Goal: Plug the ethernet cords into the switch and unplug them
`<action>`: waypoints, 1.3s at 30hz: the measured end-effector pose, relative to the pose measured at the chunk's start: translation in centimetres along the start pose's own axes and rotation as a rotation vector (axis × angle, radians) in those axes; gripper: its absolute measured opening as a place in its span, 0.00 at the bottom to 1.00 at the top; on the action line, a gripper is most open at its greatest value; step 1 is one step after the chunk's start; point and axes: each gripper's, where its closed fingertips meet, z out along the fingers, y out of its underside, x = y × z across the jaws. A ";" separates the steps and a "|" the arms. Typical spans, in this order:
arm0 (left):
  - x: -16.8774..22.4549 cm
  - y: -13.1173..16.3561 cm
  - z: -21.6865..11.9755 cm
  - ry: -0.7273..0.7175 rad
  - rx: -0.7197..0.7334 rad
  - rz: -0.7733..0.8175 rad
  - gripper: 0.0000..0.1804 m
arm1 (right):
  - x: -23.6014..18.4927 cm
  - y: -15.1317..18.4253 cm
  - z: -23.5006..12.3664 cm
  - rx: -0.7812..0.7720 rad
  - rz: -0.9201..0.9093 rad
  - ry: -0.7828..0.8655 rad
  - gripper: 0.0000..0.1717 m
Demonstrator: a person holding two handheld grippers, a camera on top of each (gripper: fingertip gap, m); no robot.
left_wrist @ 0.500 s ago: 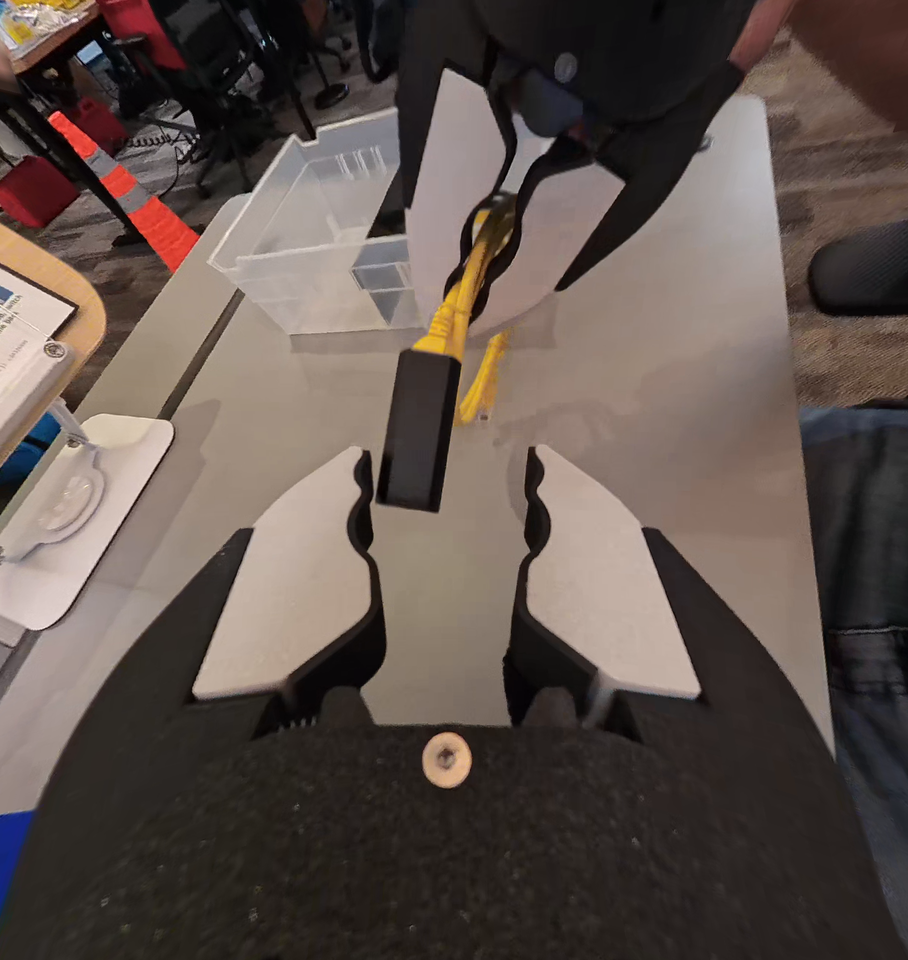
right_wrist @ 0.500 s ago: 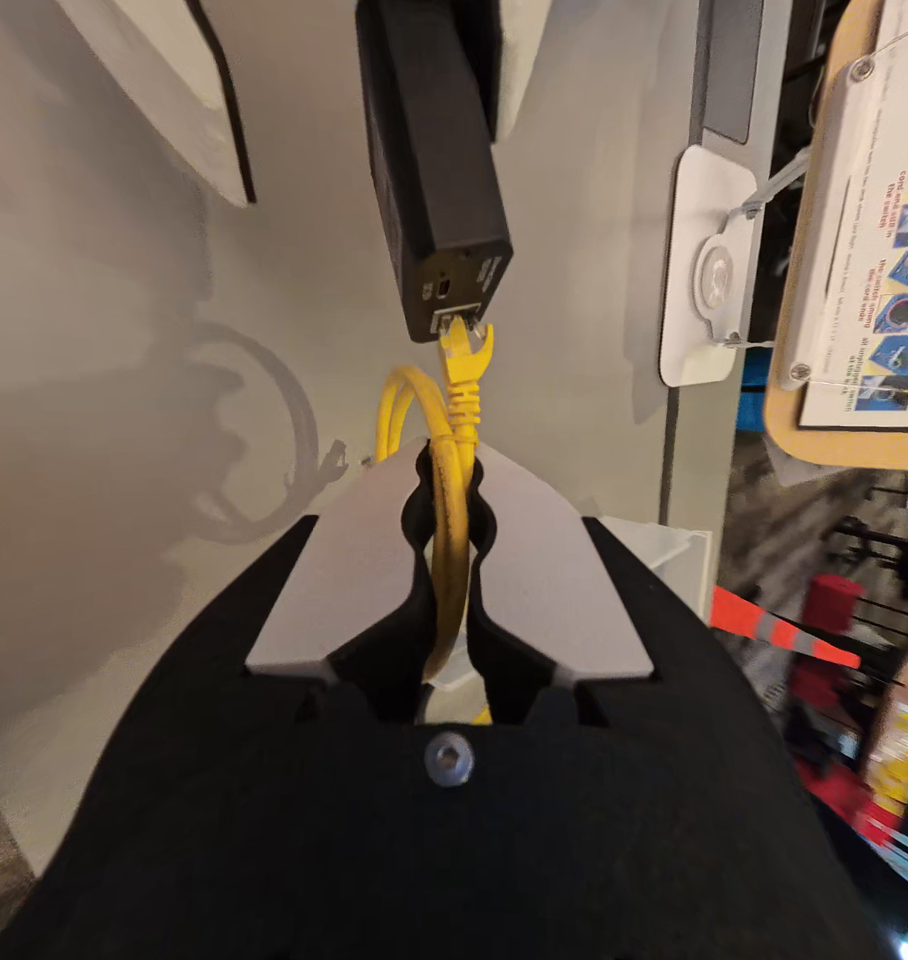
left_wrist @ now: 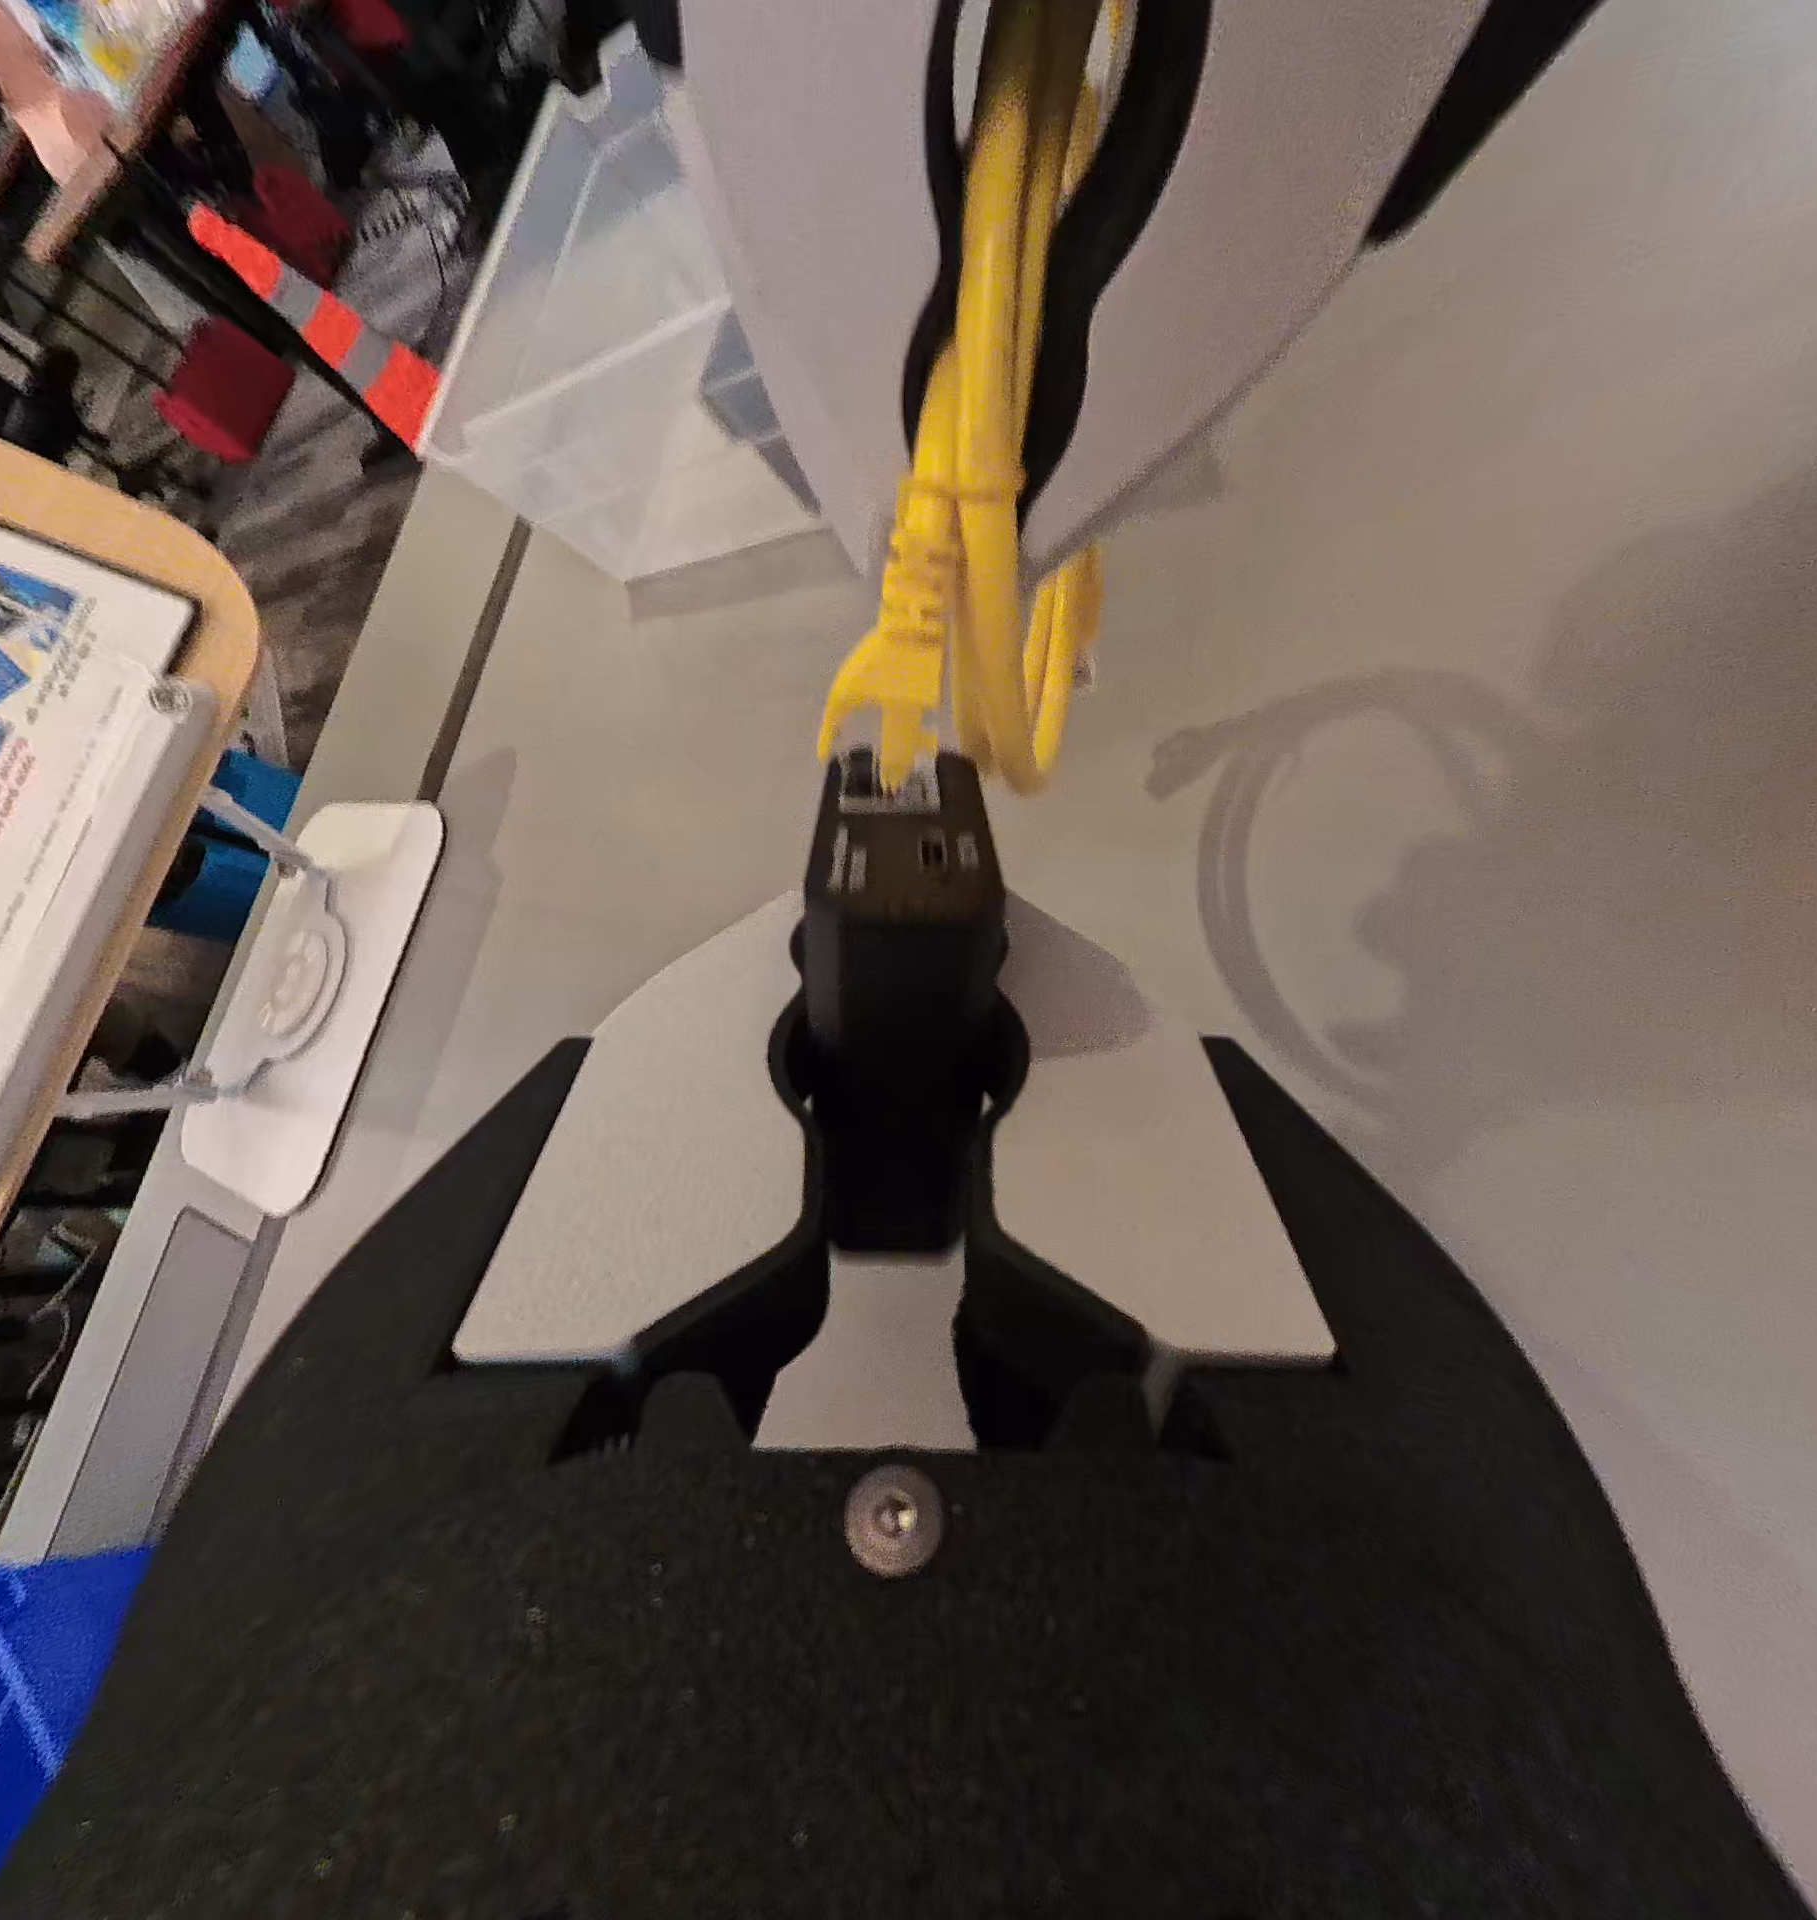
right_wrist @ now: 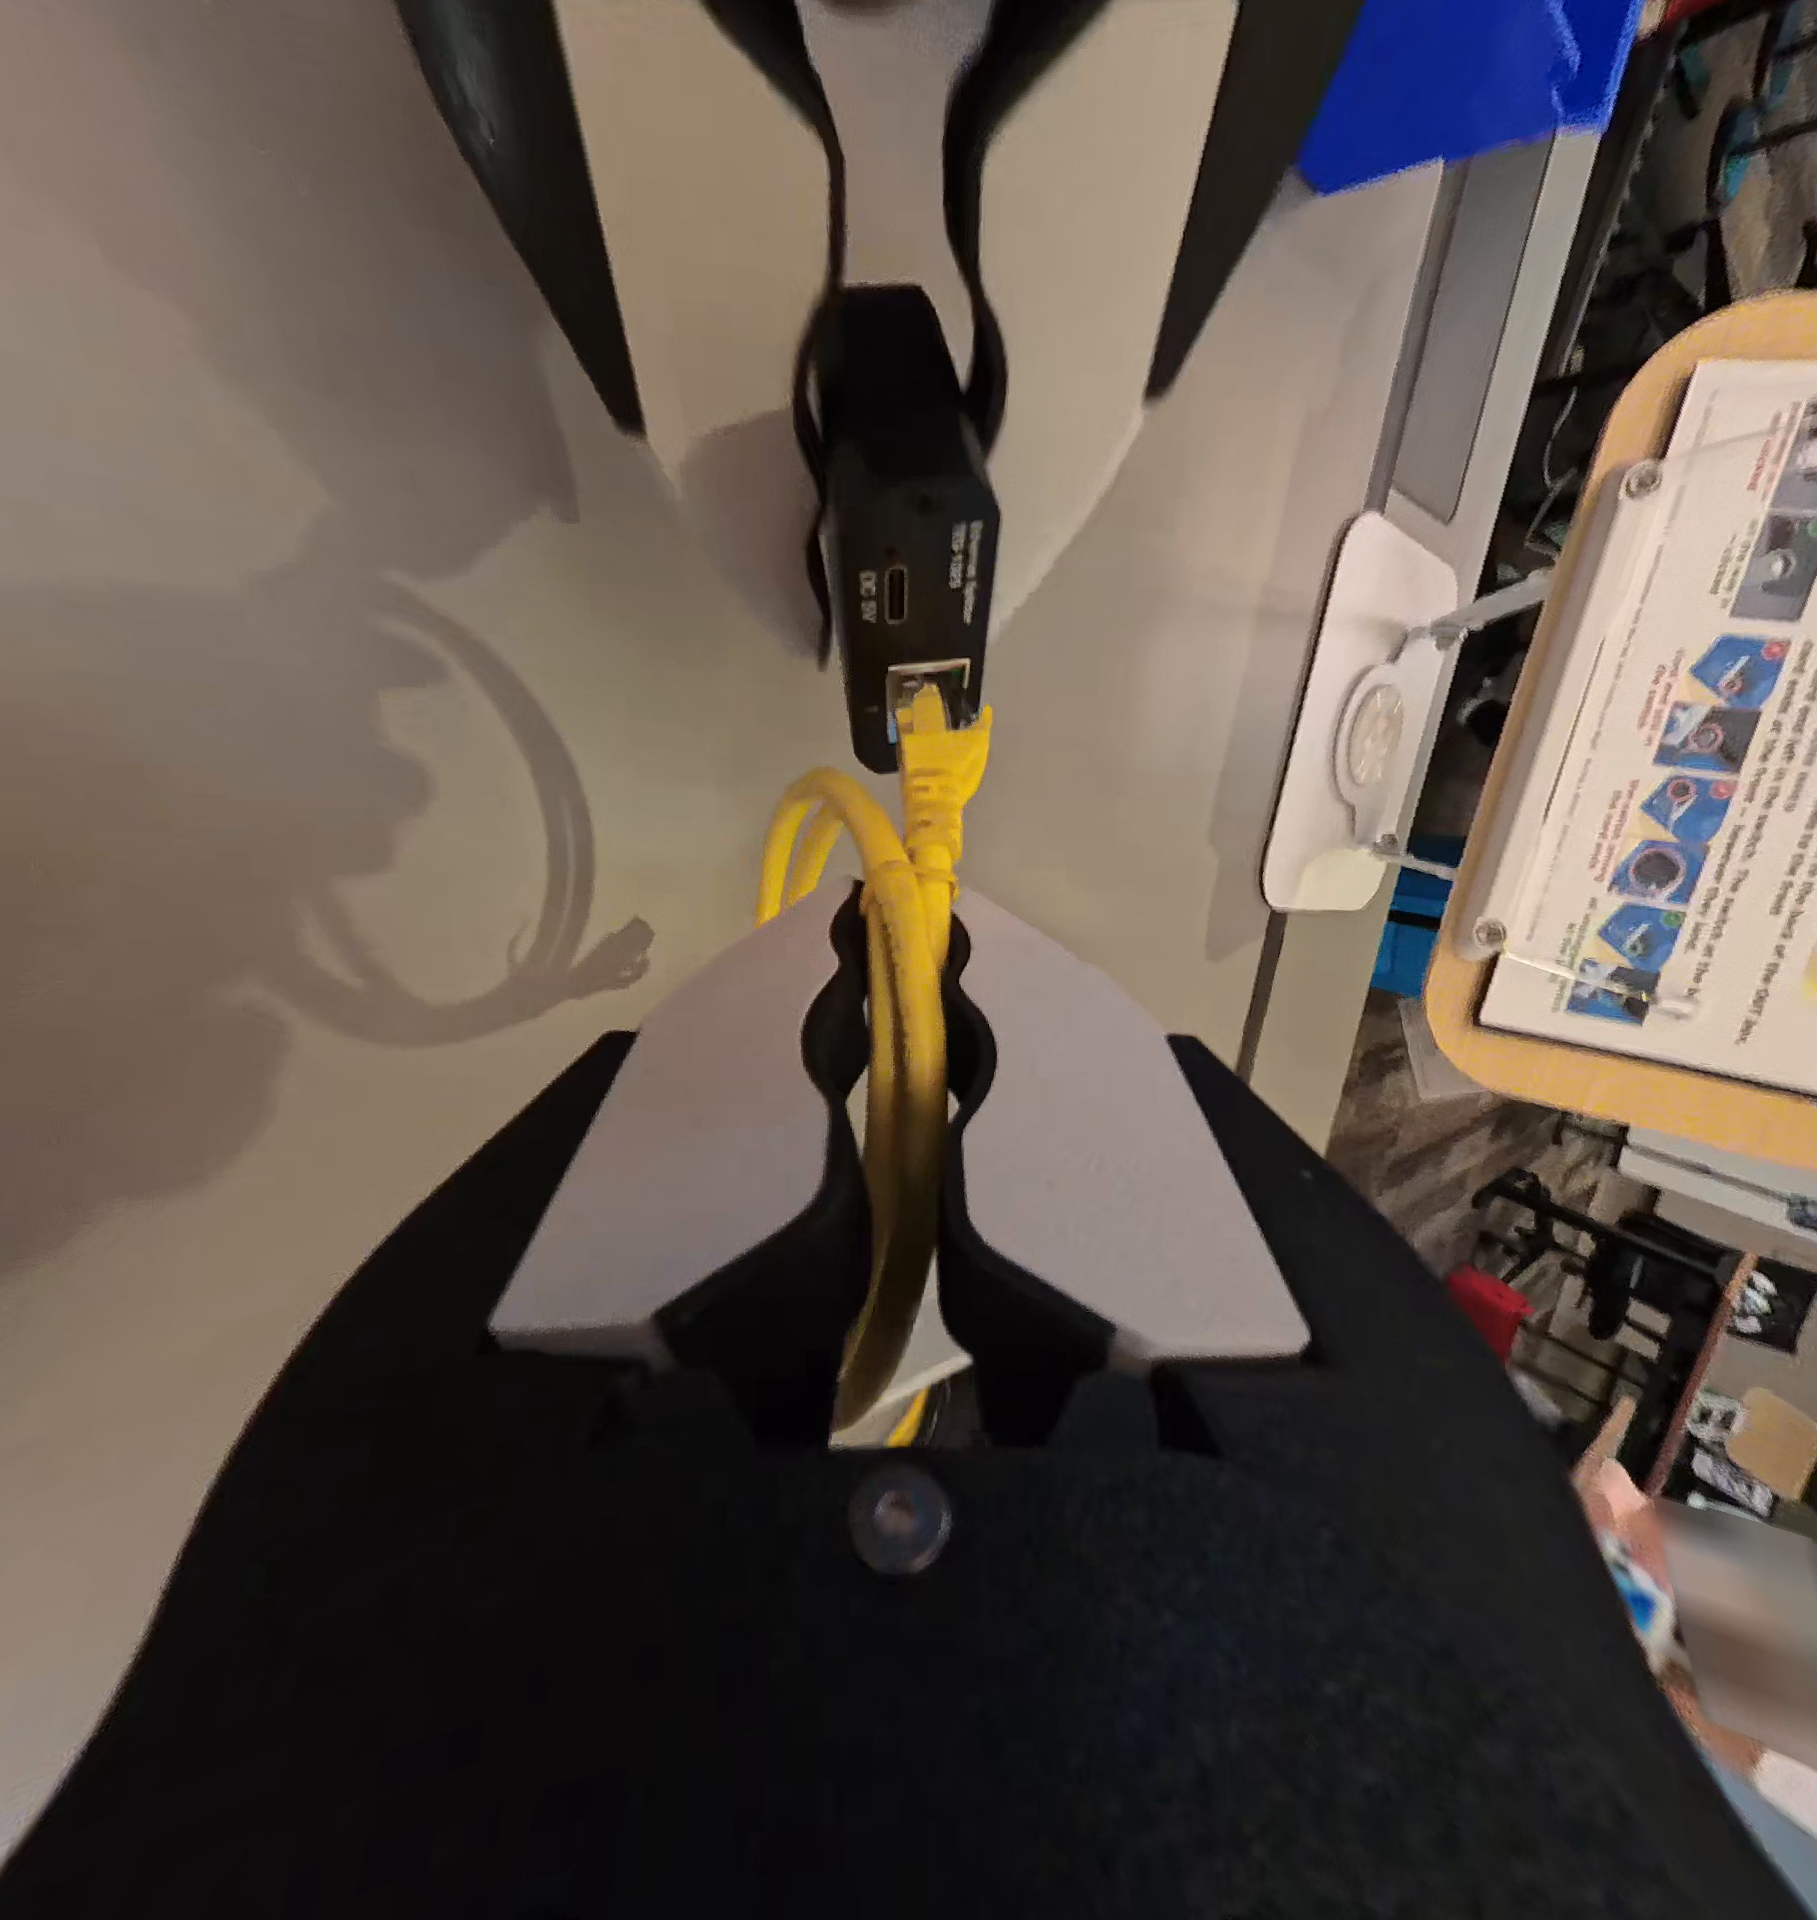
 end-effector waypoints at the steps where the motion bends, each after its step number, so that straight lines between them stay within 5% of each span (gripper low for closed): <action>1: 0.2 -0.7 0.0 -0.004 0.047 0.007 0.14 | -0.3 -0.5 -0.1 0.035 0.001 -0.017 0.05; 12: -0.9 -2.5 -0.6 -0.145 0.092 0.114 0.14 | -0.1 -0.7 -1.0 0.230 0.108 -0.032 0.06; 21: -3.1 -1.1 -1.7 -0.293 0.086 0.215 0.14 | 1.2 -0.9 -5.3 0.579 0.339 -0.051 0.16; 26: -1.9 -2.3 -2.4 -0.176 0.225 0.155 0.14 | 3.1 -0.6 -9.3 0.918 0.434 -0.073 0.15; 30: -0.7 -4.5 -3.7 -0.067 0.360 0.082 0.14 | 3.3 0.8 -7.2 0.979 0.455 -0.087 0.11; 39: 1.9 -7.3 -5.2 0.147 0.526 -0.053 0.14 | 0.4 -5.8 -7.3 1.244 0.272 -0.206 0.15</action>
